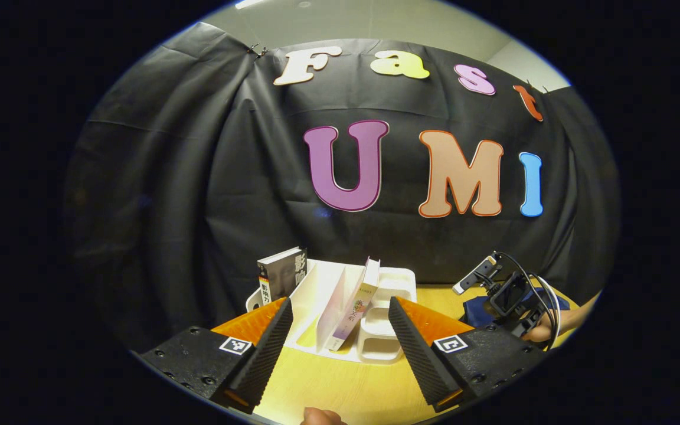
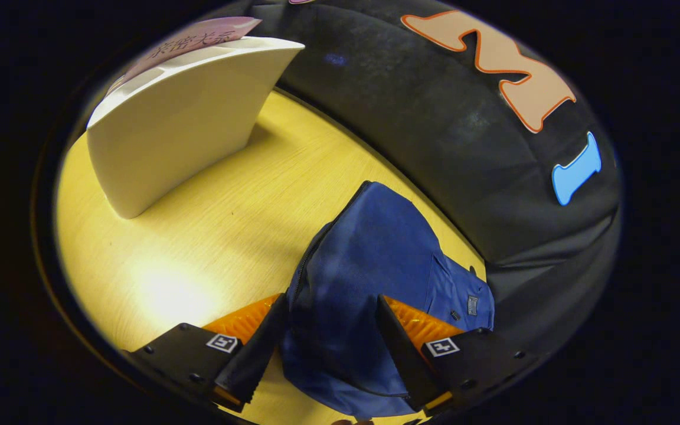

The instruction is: Open the schoolbag, grab two books from the bookshelf and put them into the schoolbag.

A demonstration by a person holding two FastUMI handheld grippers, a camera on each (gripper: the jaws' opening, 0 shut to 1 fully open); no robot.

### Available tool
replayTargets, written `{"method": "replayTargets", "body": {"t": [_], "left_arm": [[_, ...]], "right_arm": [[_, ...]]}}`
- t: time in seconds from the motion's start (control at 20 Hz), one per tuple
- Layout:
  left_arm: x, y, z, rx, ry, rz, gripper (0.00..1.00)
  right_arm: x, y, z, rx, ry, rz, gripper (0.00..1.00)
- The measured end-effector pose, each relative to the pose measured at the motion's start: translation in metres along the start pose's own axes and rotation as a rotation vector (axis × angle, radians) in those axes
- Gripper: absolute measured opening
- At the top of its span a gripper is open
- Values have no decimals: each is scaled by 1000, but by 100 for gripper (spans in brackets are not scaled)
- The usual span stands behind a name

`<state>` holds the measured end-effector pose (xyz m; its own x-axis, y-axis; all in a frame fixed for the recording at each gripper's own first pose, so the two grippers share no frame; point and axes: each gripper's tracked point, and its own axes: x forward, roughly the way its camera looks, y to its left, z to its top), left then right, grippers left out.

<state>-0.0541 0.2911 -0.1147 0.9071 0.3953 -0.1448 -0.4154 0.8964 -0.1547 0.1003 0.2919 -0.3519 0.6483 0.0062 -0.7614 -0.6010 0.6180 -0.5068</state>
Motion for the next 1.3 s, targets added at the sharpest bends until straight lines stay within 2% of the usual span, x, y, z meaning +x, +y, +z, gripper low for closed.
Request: {"method": "replayTargets", "body": {"t": [0.05, 0.15, 0.25, 0.45, 0.5, 0.55, 0.6, 0.65, 0.7, 0.8, 0.9, 0.95, 1.05, 1.1, 1.15, 1.2, 1.25, 1.3], "left_arm": [[0, 2, -2, 0, 5, 0, 96], [3, 3, -3, -5, 9, -4, 99], [5, 4, -5, 0, 10, -9, 99], [12, 3, -2, 5, 4, -19, 99], [14, 2, -2, 3, 2, -22, 95], [16, 0, -2, 0, 1, -24, 95], [16, -1, -3, -2, 4, -25, 95], [16, -2, -3, -2, 6, -25, 99], [16, -2, -2, -2, 4, -22, 95], [15, -4, -1, -3, 4, -21, 99], [17, -7, 1, 1, 3, -22, 99], [17, -8, 3, 3, -1, -21, 96], [19, -12, 5, 8, -3, -17, 96], [19, -13, 7, 6, -6, -18, 95], [20, -15, 8, 7, -6, -18, 99], [23, -18, 8, 8, -6, -19, 95], [24, -19, 9, 10, -3, -19, 99], [28, -22, 9, 11, -2, -20, 96]], "right_arm": [[1, 4, -1, 12, 5, 27, 90], [3, 9, -1, 44, 12, 51, 90], [2, 11, -2, 59, 19, 64, 74], [0, -8, 1, 47, 4, 11, 27], [-1, -6, 0, 72, 8, 15, 16], [-2, -9, 0, 83, 5, 18, 14], [2, -13, 3, 97, -1, 19, 16], [-2, -14, 4, 109, -4, 22, 4], [-8, -16, 6, 114, -8, 27, 4], [-10, -19, 6, 122, -12, 39, 0], [-15, -25, 9, 150, -24, 48, 0], [-18, -28, 11, 165, -30, 56, 0], [-23, -34, 13, 189, -42, 78, 5], [-26, -38, 15, 206, -49, 90, 5], [-29, -44, 16, 228, -55, 101, 5], [-32, -49, 16, 251, -62, 110, 5], [-36, -56, 20, 278, -74, 117, 5], [-40, -66, 22, 308, -88, 121, 5]]}}
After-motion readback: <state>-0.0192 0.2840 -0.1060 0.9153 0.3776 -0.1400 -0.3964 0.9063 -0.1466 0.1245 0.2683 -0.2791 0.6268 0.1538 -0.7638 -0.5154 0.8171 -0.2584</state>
